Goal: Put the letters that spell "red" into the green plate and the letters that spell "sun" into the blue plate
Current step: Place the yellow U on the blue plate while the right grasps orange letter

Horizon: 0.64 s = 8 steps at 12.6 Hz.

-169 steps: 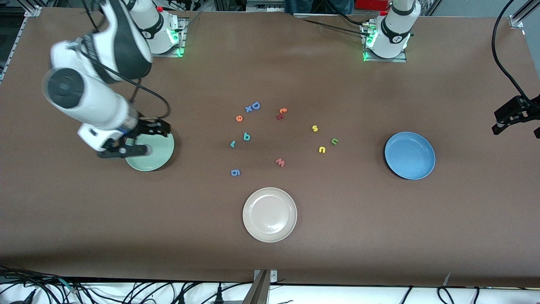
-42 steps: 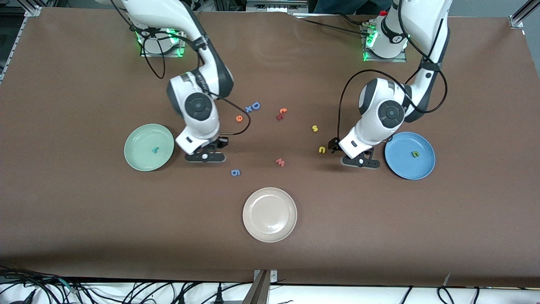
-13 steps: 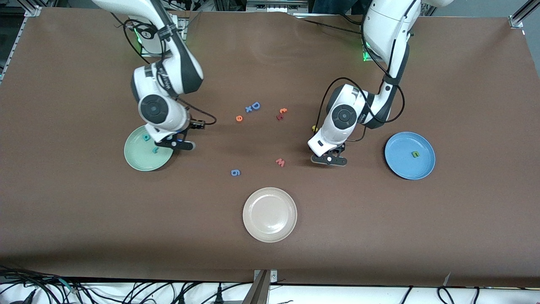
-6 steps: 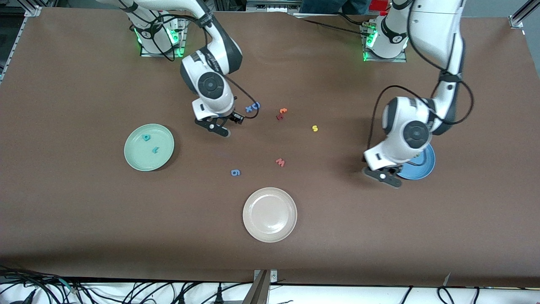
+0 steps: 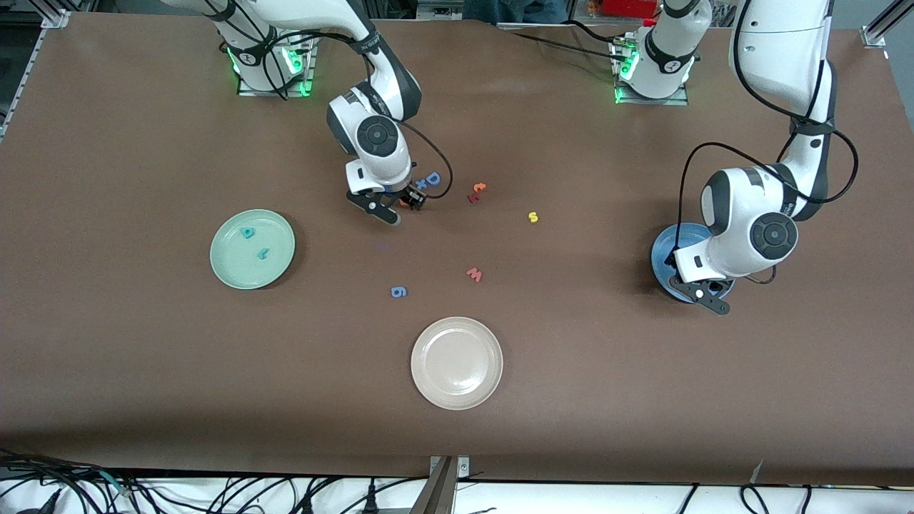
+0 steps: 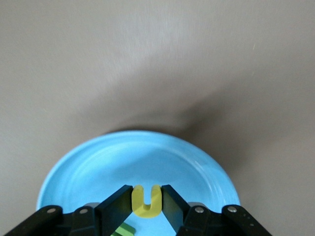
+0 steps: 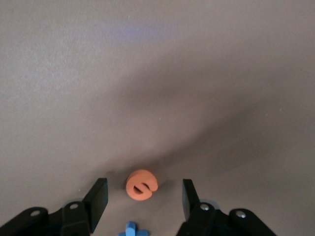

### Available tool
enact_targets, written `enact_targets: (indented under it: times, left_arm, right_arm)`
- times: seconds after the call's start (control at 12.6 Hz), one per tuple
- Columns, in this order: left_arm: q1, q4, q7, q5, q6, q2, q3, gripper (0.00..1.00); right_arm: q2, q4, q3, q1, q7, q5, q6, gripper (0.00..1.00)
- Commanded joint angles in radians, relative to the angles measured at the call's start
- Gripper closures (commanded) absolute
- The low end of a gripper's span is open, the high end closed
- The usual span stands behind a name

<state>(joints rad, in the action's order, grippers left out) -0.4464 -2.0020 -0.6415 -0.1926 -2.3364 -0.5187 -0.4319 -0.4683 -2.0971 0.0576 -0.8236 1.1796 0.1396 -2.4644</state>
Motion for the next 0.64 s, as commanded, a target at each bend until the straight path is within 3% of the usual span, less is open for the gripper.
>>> enact_targets:
  times: [0.0,0.08,0.16,0.56]
  left_arm:
    - [0.003,-0.011,-0.021,-0.017,0.005,-0.01,0.001,0.7]
    - [0.003,-0.011,-0.021,-0.039,0.003,-0.015,0.001,0.41]
    - [0.002,-0.009,-0.023,-0.041,0.003,-0.012,0.002,0.0]
    - [-0.027,0.003,0.005,-0.047,0.005,0.041,0.044,0.0]
  right_arm:
    - [0.007,-0.02,0.005,-0.014,0.034,0.005,-0.039,0.33]
    - [0.007,-0.026,0.005,-0.014,0.049,0.005,-0.045,0.34]
    - [0.005,-0.027,0.005,-0.014,0.055,0.005,-0.051,0.35]
    - [-0.013,-0.046,0.005,-0.025,0.058,0.005,-0.109,0.37]
